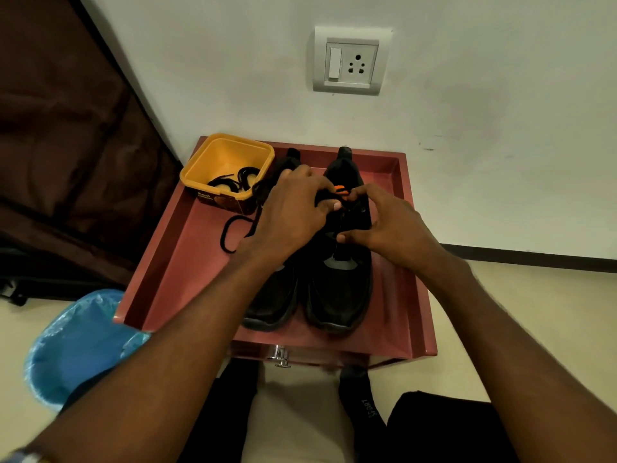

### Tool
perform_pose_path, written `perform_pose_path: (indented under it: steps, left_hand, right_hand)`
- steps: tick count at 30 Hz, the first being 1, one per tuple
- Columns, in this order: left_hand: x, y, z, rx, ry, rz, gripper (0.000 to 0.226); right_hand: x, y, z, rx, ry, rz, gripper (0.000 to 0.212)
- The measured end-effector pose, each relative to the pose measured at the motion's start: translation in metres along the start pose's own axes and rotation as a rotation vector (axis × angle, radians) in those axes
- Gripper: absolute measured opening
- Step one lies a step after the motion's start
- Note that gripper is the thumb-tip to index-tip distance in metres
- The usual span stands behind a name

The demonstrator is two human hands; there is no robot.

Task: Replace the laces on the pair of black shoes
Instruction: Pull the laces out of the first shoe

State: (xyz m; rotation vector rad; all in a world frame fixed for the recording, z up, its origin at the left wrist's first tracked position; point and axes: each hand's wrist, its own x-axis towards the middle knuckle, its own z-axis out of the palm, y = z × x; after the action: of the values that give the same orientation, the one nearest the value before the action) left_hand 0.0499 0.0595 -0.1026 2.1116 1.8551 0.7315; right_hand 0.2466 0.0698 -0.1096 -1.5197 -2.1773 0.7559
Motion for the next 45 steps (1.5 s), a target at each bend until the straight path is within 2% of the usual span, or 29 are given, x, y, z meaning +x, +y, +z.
perform_pose_path:
  steps: [2, 4, 5, 9, 13, 14, 15, 16, 17, 18, 20, 22, 23, 24, 27, 30, 31, 32, 33, 34, 36, 38, 40, 43, 45]
  left_hand:
    - [-0.001, 0.002, 0.001, 0.012, 0.018, -0.002, 0.025]
    - [0.000, 0.004, -0.001, -0.105, 0.075, -0.040, 0.011]
    - [0.001, 0.005, -0.002, -0.215, 0.103, -0.066, 0.004]
    - [0.002, 0.019, -0.012, -0.592, 0.113, -0.143, 0.008]
    - [0.007, 0.029, -0.041, -1.246, 0.230, -0.260, 0.013]
    - [0.009, 0.026, -0.044, -1.275, 0.263, -0.282, 0.014]
    - [0.010, 0.021, -0.044, -1.178, 0.271, -0.289, 0.012]
    - [0.011, 0.017, -0.040, -0.968, 0.240, -0.273, 0.008]
    - [0.009, 0.012, -0.034, -0.705, 0.168, -0.227, 0.003]
    - [0.006, 0.008, -0.027, -0.443, 0.074, -0.171, 0.009]
    - [-0.001, 0.004, -0.012, -0.055, -0.069, -0.069, 0.017]
    - [-0.003, 0.005, -0.008, 0.010, -0.016, -0.026, 0.009]
    - [-0.002, 0.005, -0.009, -0.032, 0.035, -0.016, 0.007]
    - [-0.002, 0.006, -0.010, -0.098, 0.092, -0.023, 0.013]
    - [0.003, 0.009, -0.023, -0.407, 0.327, -0.160, 0.020]
    - [0.012, 0.006, -0.048, -0.977, 0.559, -0.310, 0.015]
    - [0.013, 0.002, -0.056, -1.181, 0.568, -0.353, 0.014]
    - [0.014, -0.001, -0.062, -1.286, 0.547, -0.393, 0.013]
    - [0.014, -0.006, -0.066, -1.251, 0.494, -0.435, 0.012]
    - [0.013, -0.010, -0.065, -1.112, 0.411, -0.476, 0.012]
    - [0.007, -0.014, -0.057, -0.724, 0.226, -0.486, 0.014]
    - [0.000, -0.012, -0.050, -0.336, 0.151, -0.394, 0.012]
    - [-0.007, -0.006, -0.047, -0.008, 0.096, -0.347, 0.010]
    - [-0.011, 0.009, -0.046, 0.230, 0.007, -0.397, 0.010]
    - [-0.009, 0.010, -0.042, 0.342, 0.023, -0.349, 0.038]
  right_hand:
    - [0.000, -0.002, -0.001, -0.071, 0.022, -0.001, 0.072]
    - [0.000, -0.002, -0.001, -0.110, 0.034, 0.001, 0.074]
    - [-0.001, -0.003, -0.002, -0.120, 0.036, 0.003, 0.075]
    - [-0.002, -0.002, -0.004, -0.118, 0.013, 0.008, 0.081]
    - [-0.003, -0.001, -0.005, -0.118, 0.006, 0.020, 0.083]
    - [-0.003, -0.001, -0.005, -0.115, 0.003, 0.022, 0.083]
    - [-0.003, -0.002, -0.005, -0.103, 0.002, 0.021, 0.083]
    - [-0.004, -0.002, -0.005, -0.090, 0.000, 0.019, 0.082]
    - [-0.003, -0.003, -0.005, -0.079, -0.001, 0.018, 0.082]
    - [-0.003, -0.003, -0.005, -0.072, -0.001, 0.017, 0.081]
    - [-0.003, -0.005, -0.006, -0.076, -0.004, 0.025, 0.081]
    - [-0.004, -0.007, -0.007, -0.084, -0.007, 0.035, 0.081]
    - [-0.004, -0.008, -0.008, -0.086, -0.009, 0.040, 0.081]
    - [-0.005, -0.009, -0.009, -0.087, -0.011, 0.043, 0.081]
    - [-0.004, -0.008, -0.010, -0.066, -0.028, 0.040, 0.081]
    - [-0.003, -0.005, -0.010, -0.053, -0.018, 0.028, 0.075]
    - [-0.003, -0.005, -0.010, -0.053, -0.014, 0.022, 0.074]
    - [-0.002, -0.005, -0.009, -0.048, -0.016, 0.016, 0.074]
    - [-0.002, -0.006, -0.010, -0.036, -0.024, 0.014, 0.074]
    - [-0.002, -0.006, -0.009, -0.016, -0.040, 0.019, 0.075]
    - [0.000, -0.007, -0.009, 0.034, -0.078, 0.035, 0.072]
    - [0.002, -0.009, -0.007, 0.070, -0.083, 0.027, 0.058]
    - [0.003, -0.012, -0.005, 0.085, -0.028, 0.036, 0.036]
    - [0.005, -0.019, 0.001, 0.027, 0.071, 0.032, 0.022]
    - [0.008, -0.023, 0.007, -0.072, 0.093, 0.011, 0.023]
